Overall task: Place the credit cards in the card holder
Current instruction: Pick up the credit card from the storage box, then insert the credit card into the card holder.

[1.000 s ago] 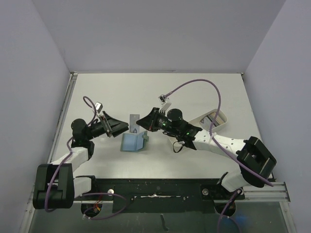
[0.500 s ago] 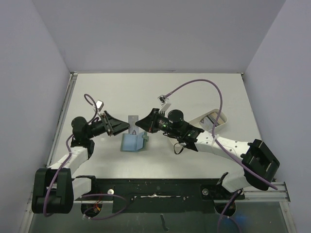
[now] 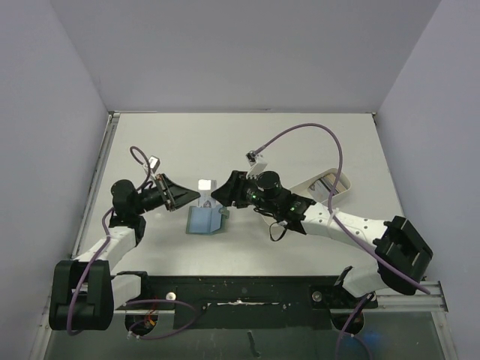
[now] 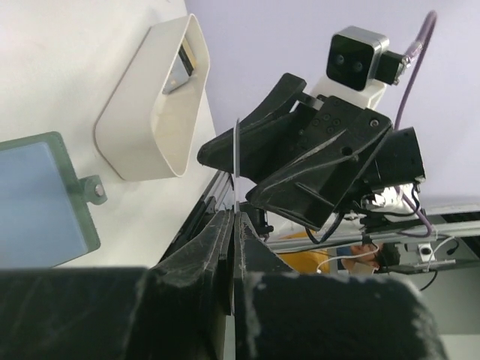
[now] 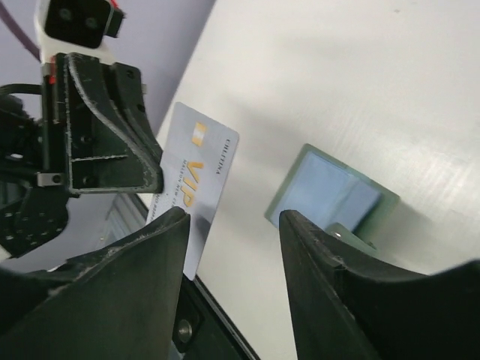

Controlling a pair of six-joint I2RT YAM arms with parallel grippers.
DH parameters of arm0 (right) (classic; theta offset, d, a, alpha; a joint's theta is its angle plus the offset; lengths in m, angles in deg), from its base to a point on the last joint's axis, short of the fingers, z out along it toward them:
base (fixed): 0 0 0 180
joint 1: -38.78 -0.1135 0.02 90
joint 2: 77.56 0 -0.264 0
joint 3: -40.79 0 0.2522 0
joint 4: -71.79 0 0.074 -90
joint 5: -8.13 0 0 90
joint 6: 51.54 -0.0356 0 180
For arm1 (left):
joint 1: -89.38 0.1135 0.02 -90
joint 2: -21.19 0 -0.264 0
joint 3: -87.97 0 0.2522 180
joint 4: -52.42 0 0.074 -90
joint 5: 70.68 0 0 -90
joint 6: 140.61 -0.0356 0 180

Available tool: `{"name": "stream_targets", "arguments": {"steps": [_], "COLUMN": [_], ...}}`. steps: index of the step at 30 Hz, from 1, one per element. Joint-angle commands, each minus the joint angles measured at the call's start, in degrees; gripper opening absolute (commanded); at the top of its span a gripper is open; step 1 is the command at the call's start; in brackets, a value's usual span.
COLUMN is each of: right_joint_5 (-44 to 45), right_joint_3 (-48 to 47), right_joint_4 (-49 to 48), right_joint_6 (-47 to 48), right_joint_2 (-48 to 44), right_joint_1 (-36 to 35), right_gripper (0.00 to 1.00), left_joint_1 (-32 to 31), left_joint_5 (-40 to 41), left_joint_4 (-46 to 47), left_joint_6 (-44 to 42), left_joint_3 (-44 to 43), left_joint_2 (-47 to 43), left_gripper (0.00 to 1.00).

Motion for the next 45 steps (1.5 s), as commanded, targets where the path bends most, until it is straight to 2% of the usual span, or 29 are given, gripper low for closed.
{"name": "stream_targets", "arguments": {"steps": [1, 7, 10, 14, 20, 27, 40, 45], "right_joint_5": [7.4, 13.1, 16.2, 17.2, 14.8, 10.9, 11.7, 12.8], "right_joint_3": [-3.2, -8.3, -12.8, -19.1, -22.8, -26.2, -25.9, -23.6], "right_joint_4": [6.5, 18.4, 24.6, 29.9, 28.7, 28.4, 32.4, 31.9], "right_joint_6": [3.4, 5.8, 6.5, 7.8, 9.7, 10.6, 11.8, 11.5], "right_joint_2": [-3.6, -0.7, 3.0, 8.6, 14.1, 20.1, 24.0, 23.5], "right_joint_1": [-0.4, -0.8, -1.6, -2.2, -3.0, -3.0, -3.1, -3.1], "right_gripper": [0.53, 0.53, 0.52, 0.49, 0.39, 0.32, 0.3, 0.29], "left_joint_1": [0.7, 0.7, 0.8, 0.8, 0.7, 0.2, -3.4, -4.8], "left_joint_5": [1.7, 11.7, 15.6, 15.8, 18.6, 21.4, 19.7, 21.7], "left_joint_4": [-12.3, -44.5, -52.6, -53.4, -56.1, -57.4, -54.1, -55.3], "left_joint_6": [-9.3, -30.5, -35.5, -35.7, -36.3, -36.7, -35.8, -36.2], "left_joint_3": [-2.8, -9.9, -11.9, -11.4, -12.4, -13.0, -12.5, -13.5], "left_joint_2": [-1.5, 0.2, 2.0, 4.1, 7.2, 8.3, 10.7, 12.5], "left_gripper": [0.0, 0.0, 0.0, 0.0, 0.0, 0.0, 0.0, 0.0]}}
